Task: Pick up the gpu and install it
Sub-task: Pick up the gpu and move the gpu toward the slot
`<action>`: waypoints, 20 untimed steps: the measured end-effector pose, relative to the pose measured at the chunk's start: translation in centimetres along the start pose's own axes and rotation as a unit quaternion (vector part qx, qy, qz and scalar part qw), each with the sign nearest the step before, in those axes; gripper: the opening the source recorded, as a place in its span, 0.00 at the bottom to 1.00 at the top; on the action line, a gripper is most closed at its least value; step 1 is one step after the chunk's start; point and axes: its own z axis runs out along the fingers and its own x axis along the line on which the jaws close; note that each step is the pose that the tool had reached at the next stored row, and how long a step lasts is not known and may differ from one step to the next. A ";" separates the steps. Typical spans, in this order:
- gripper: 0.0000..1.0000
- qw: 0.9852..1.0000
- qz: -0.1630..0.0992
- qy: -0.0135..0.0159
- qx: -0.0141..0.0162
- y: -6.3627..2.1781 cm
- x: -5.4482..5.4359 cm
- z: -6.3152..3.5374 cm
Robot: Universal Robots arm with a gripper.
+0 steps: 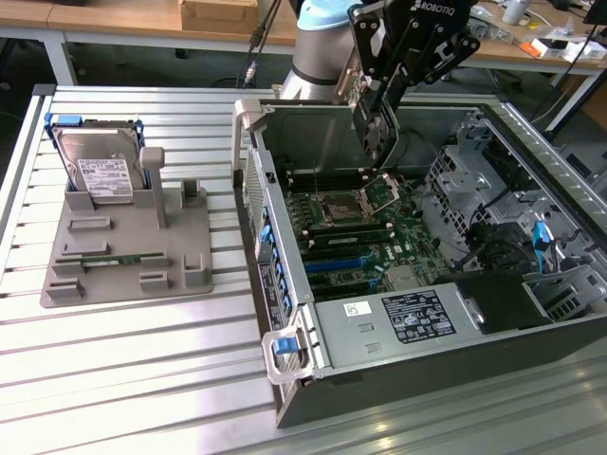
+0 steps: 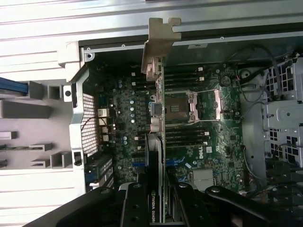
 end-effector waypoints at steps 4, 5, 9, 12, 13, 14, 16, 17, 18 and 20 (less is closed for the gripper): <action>0.26 1.000 0.000 0.000 0.000 -0.09 -0.1 0.23; 0.26 1.000 0.000 0.000 0.000 -0.20 -0.1 0.27; 0.26 1.000 0.000 0.002 0.000 -0.52 -0.8 0.48; 0.26 1.000 0.000 0.006 0.001 -0.64 -2.2 0.77; 0.26 1.000 0.000 0.007 0.001 -0.65 -2.6 0.85; 0.26 1.000 0.001 0.008 0.001 -0.68 -3.0 0.93; 0.26 1.000 0.001 0.009 0.002 -0.68 -3.5 0.99; 0.26 1.000 0.001 0.009 0.002 -0.68 -3.5 0.98; 0.26 1.000 0.001 0.009 0.002 -0.68 -3.5 0.99; 0.26 1.000 0.001 0.009 0.002 -0.68 -3.5 0.99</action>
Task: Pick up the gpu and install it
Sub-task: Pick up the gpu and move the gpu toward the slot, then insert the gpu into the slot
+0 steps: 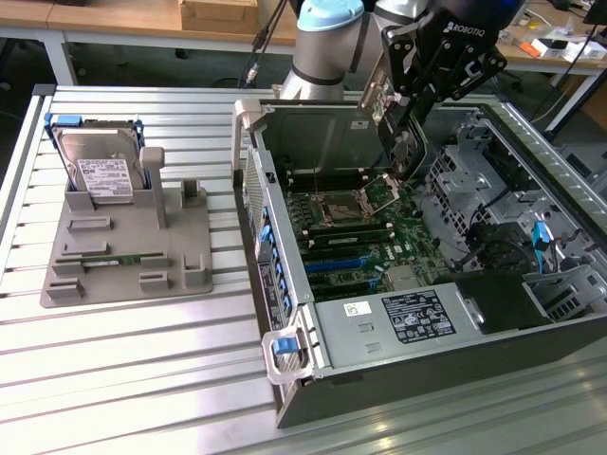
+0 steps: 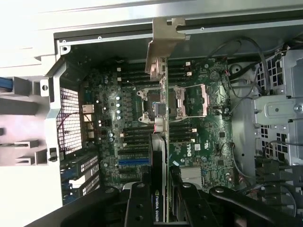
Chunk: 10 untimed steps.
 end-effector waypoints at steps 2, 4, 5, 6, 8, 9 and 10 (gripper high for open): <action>0.26 1.000 0.000 0.000 0.000 0.00 0.0 0.00; 0.26 1.000 0.000 0.000 0.000 0.00 0.0 0.00; 0.26 1.000 0.000 0.000 0.000 0.00 0.0 0.00; 0.26 1.000 -0.002 0.000 0.000 0.00 0.0 0.00; 0.26 1.000 -0.012 0.001 0.001 0.00 0.0 0.00; 0.26 1.000 -0.022 0.001 0.001 0.00 0.0 0.00; 0.26 1.000 -0.027 0.002 0.001 0.00 0.0 0.00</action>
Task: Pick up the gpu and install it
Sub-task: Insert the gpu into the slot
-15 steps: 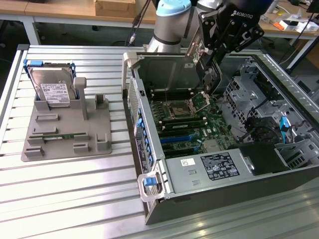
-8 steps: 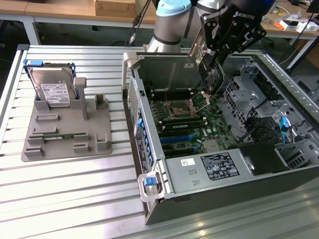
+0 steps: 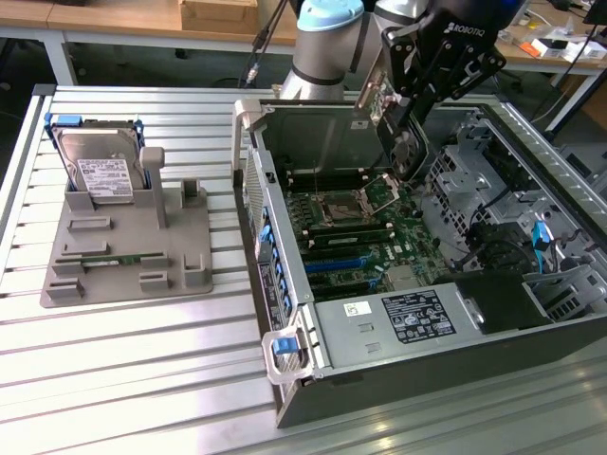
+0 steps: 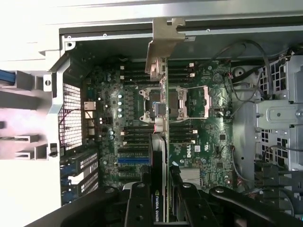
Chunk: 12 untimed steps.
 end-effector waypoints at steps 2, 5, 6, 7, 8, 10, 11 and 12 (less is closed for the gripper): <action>0.26 1.000 -0.013 0.001 0.001 0.00 0.0 0.00; 0.26 0.999 -0.038 0.002 0.002 0.00 0.0 0.01; 0.26 0.999 -0.044 0.003 0.002 0.00 0.0 0.01; 0.26 0.999 -0.051 0.003 0.003 0.00 0.0 0.01; 0.26 0.998 -0.058 0.004 0.003 0.00 0.0 0.01; 0.26 0.998 -0.068 0.004 0.003 0.00 0.0 0.01; 0.26 0.997 -0.074 0.005 0.004 0.00 0.0 0.01; 0.26 0.997 -0.078 0.005 0.004 0.00 0.0 0.01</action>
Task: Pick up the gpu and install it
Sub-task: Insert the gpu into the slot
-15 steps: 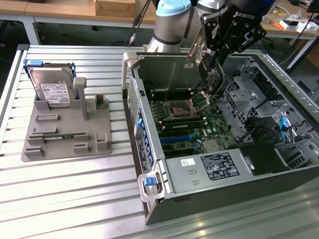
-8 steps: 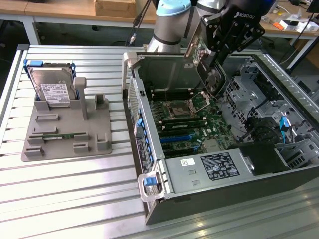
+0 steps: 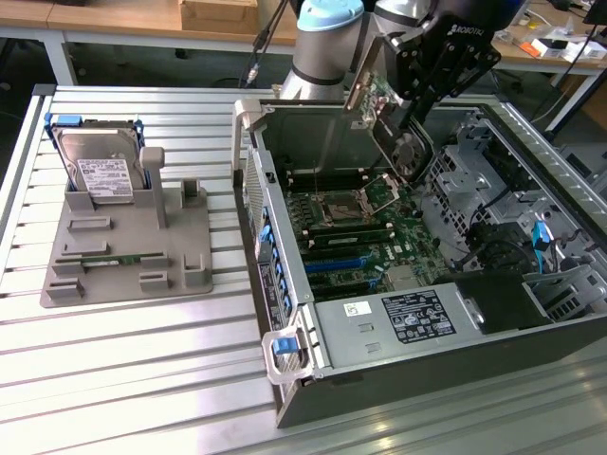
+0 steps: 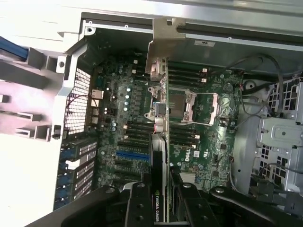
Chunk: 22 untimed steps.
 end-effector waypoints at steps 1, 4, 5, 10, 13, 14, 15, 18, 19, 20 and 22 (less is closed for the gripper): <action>0.26 1.000 -0.004 0.000 0.000 0.00 0.0 0.00; 0.26 1.000 -0.017 0.001 0.001 0.00 0.0 0.00; 0.26 1.000 -0.020 0.001 0.001 0.00 0.0 0.00; 0.26 0.999 -0.046 0.003 0.002 0.00 0.0 0.01; 0.26 0.998 -0.061 0.004 0.003 0.00 0.0 0.01; 0.26 0.998 -0.064 0.004 0.003 0.00 0.0 0.01; 0.26 0.998 -0.067 0.004 0.003 0.00 0.0 0.01; 0.26 0.997 -0.082 0.005 0.004 0.00 0.0 0.01; 0.26 0.996 -0.085 0.005 0.004 0.00 0.0 0.01; 0.26 0.996 -0.089 0.006 0.005 0.00 0.0 0.01; 0.26 0.995 -0.096 0.006 0.005 0.00 0.0 0.01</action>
